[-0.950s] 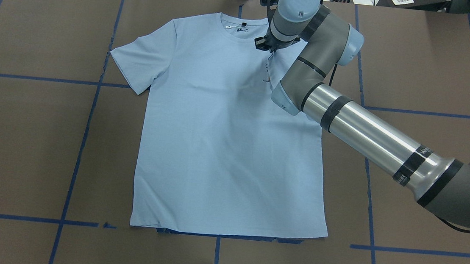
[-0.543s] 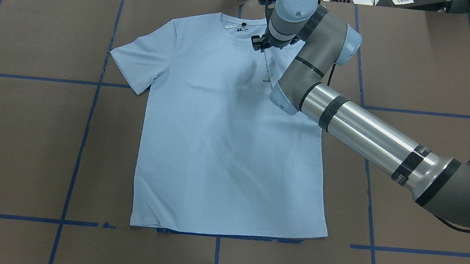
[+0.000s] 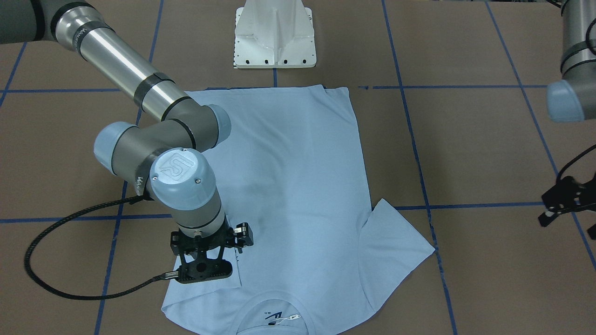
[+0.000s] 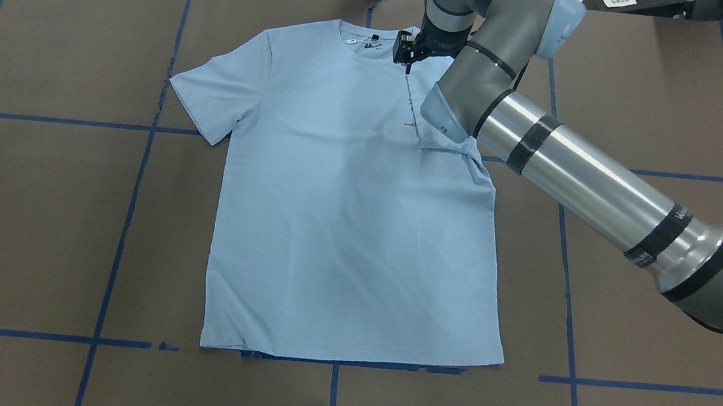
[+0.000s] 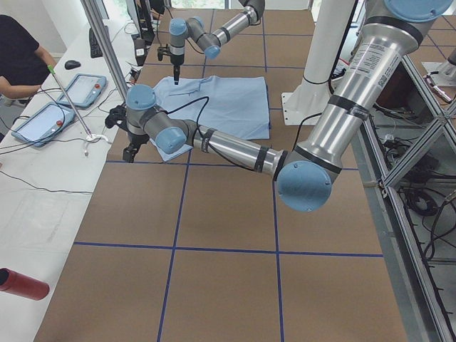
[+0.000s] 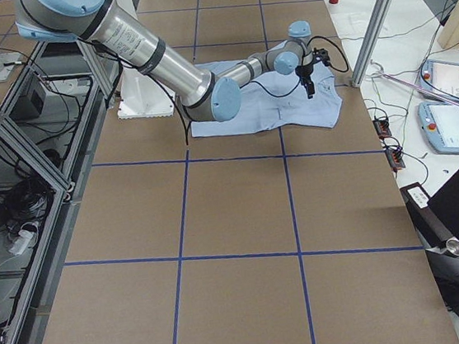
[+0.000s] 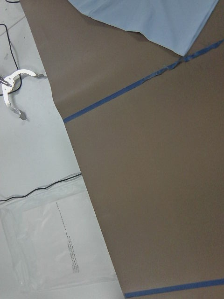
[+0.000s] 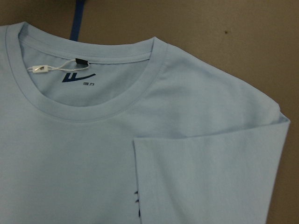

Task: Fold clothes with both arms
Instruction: 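Fold the sleeve with the right gripper inward across the shirt body, then move the left gripper to the other sleeve while the right gripper withdraws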

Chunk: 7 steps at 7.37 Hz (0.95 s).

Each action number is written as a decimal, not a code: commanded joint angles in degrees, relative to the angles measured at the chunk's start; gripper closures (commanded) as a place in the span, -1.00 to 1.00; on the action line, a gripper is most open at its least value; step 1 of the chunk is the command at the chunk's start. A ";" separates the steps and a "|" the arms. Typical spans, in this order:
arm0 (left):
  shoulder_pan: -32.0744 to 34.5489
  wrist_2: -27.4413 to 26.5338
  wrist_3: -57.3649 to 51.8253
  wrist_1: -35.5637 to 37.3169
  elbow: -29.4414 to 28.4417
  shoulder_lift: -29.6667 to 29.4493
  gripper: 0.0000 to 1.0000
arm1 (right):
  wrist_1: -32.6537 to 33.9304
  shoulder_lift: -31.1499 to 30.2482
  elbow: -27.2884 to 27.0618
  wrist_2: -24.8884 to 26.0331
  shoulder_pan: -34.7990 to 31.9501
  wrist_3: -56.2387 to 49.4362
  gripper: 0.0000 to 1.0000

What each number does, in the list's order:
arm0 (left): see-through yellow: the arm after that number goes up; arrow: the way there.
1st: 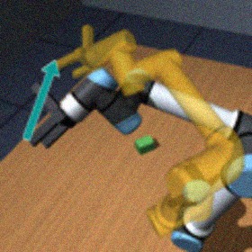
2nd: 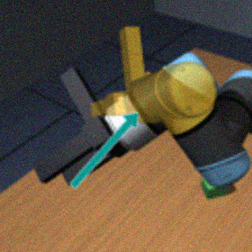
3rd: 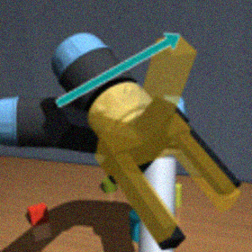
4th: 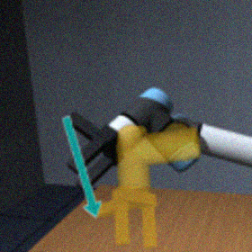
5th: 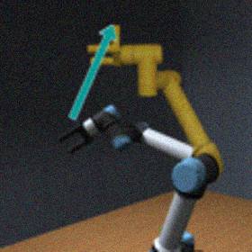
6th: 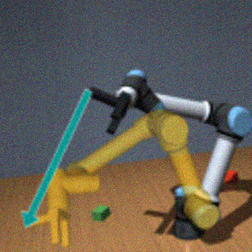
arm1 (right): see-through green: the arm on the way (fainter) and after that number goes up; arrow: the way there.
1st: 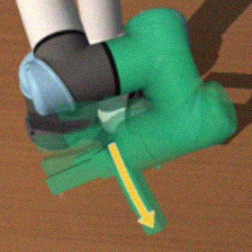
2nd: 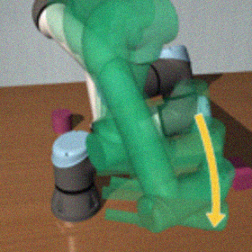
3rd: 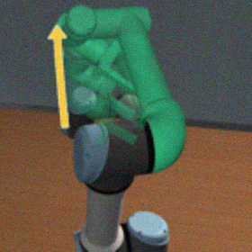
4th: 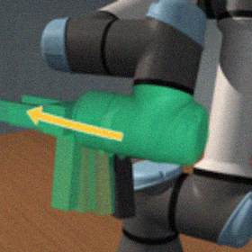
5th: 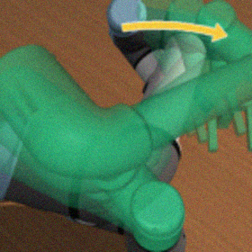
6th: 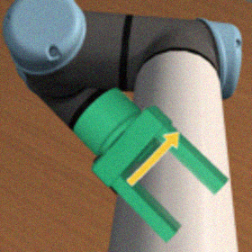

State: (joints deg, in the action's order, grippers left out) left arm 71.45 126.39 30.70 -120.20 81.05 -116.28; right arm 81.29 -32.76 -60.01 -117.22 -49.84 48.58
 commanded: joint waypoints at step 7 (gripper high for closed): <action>-23.54 -28.65 30.65 -22.45 -15.04 -3.87 -0.95 | 16.01 -17.16 -26.22 -10.14 -7.47 0.02 -1.00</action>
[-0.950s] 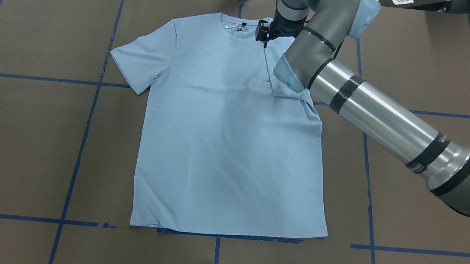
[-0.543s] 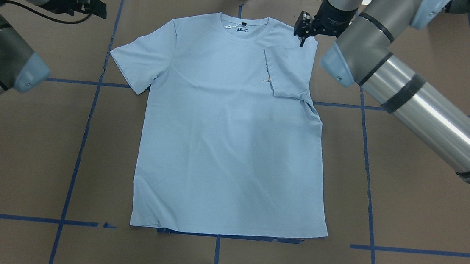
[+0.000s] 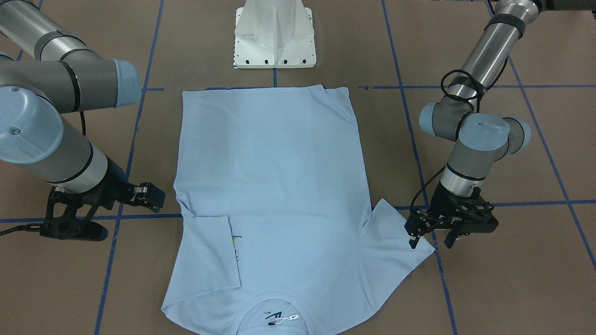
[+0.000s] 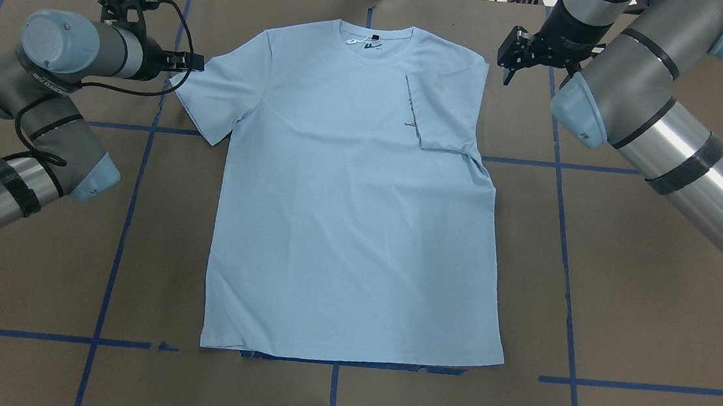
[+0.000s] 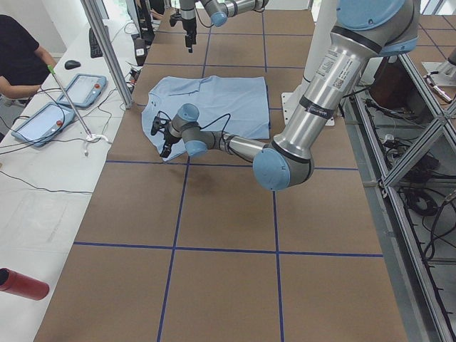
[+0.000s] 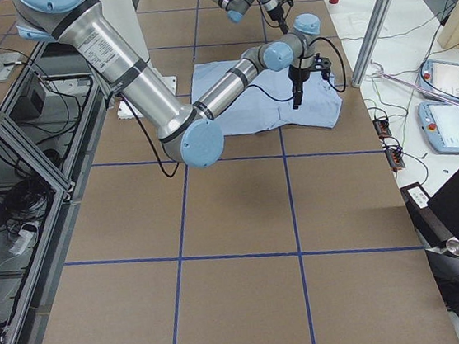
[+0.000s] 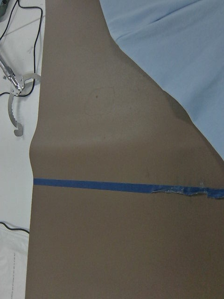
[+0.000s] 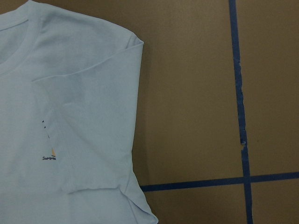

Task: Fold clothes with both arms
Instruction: 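Move the left gripper to the other sleeve while the right gripper withdraws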

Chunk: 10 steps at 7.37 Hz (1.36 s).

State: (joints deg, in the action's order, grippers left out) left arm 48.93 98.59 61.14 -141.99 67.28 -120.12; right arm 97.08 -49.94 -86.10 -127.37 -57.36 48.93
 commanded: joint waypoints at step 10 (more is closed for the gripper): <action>-1.65 -1.47 -0.32 -0.48 -3.82 -1.78 1.00 | 0.03 -0.16 0.58 0.63 0.67 -0.42 -1.00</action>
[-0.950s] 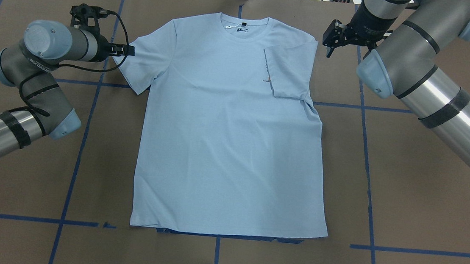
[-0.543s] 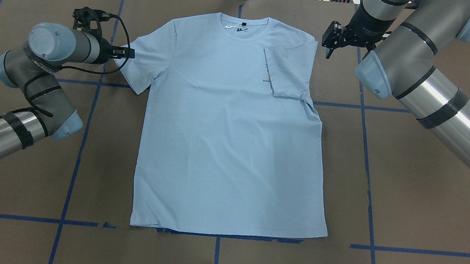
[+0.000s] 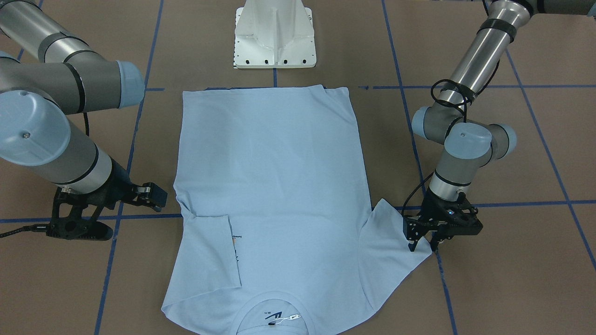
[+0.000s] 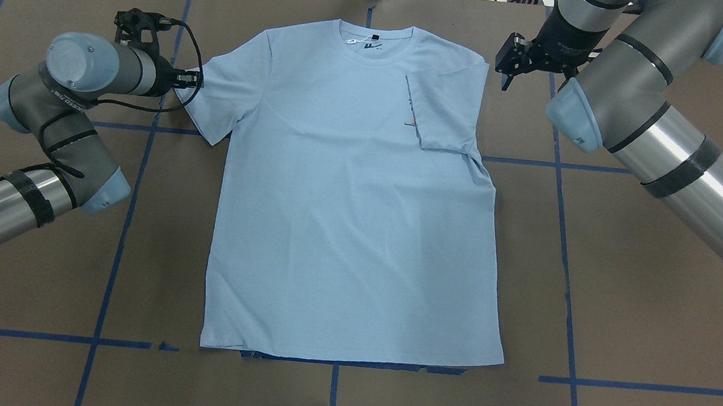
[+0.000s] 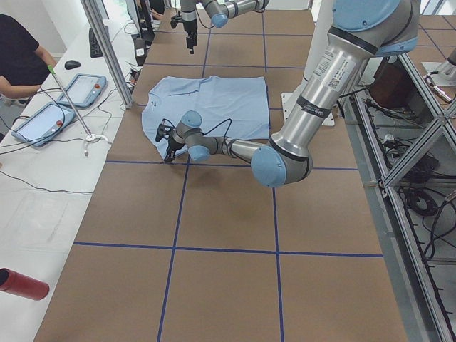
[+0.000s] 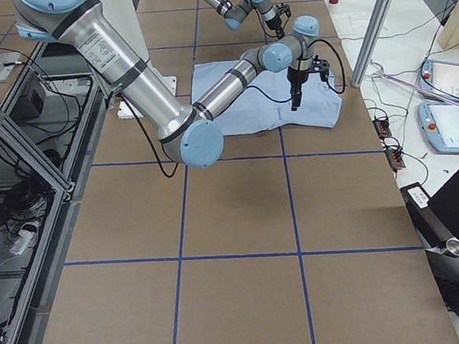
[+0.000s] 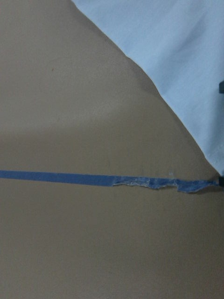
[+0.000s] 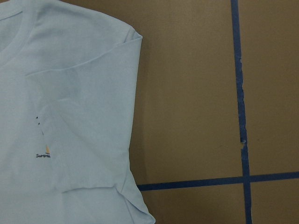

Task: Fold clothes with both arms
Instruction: 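Move the left gripper to the other sleeve while the right gripper withdraws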

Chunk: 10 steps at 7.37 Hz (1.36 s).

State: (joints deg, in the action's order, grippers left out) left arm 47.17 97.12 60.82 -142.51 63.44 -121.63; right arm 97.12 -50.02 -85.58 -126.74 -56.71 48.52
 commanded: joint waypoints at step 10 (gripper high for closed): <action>-7.00 -4.28 12.48 18.94 -11.58 -27.00 1.00 | -0.44 -1.13 0.24 0.09 0.20 0.09 -1.00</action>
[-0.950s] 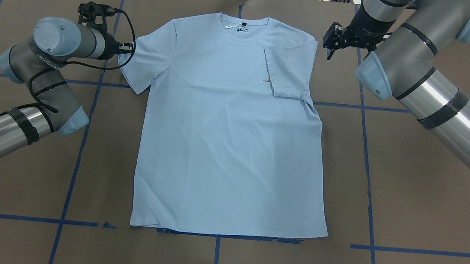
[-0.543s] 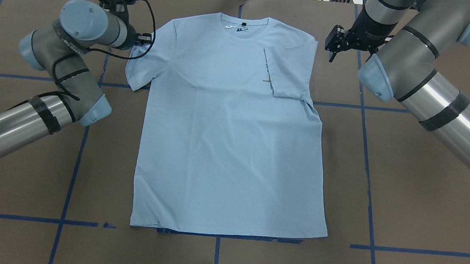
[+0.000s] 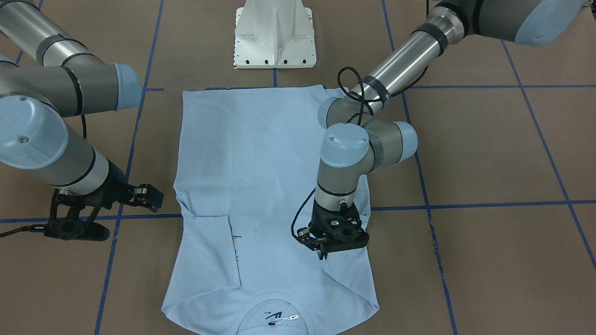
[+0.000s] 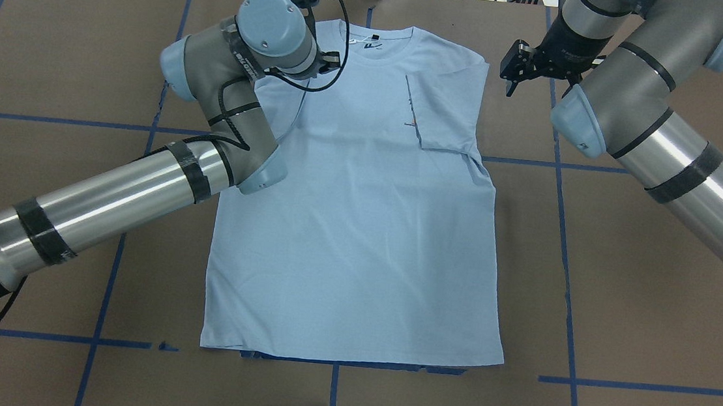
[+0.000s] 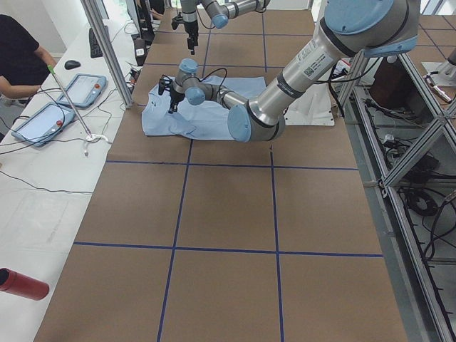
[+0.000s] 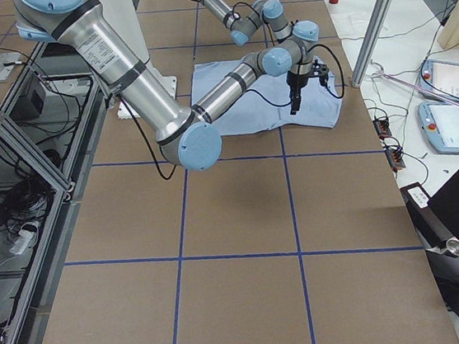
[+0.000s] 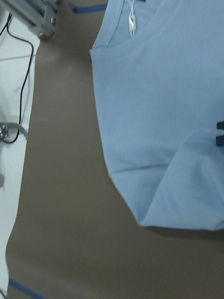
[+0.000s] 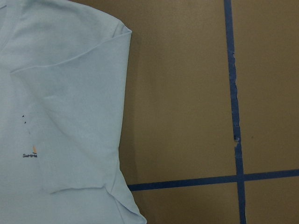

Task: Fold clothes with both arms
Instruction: 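Fold the sleeve with the left gripper inward onto the shirt body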

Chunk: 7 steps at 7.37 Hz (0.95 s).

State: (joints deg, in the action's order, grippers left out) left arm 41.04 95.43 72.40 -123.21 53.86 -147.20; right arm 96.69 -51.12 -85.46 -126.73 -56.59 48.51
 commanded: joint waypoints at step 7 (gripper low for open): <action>-0.26 5.35 -3.90 -2.32 8.92 6.53 -1.00 | -6.38 -6.40 -6.27 0.52 3.57 3.93 -1.00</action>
State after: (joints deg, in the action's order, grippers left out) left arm 40.73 97.33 70.97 -127.22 56.99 -144.89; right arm 94.29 -53.41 -88.24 -126.34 -54.79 50.07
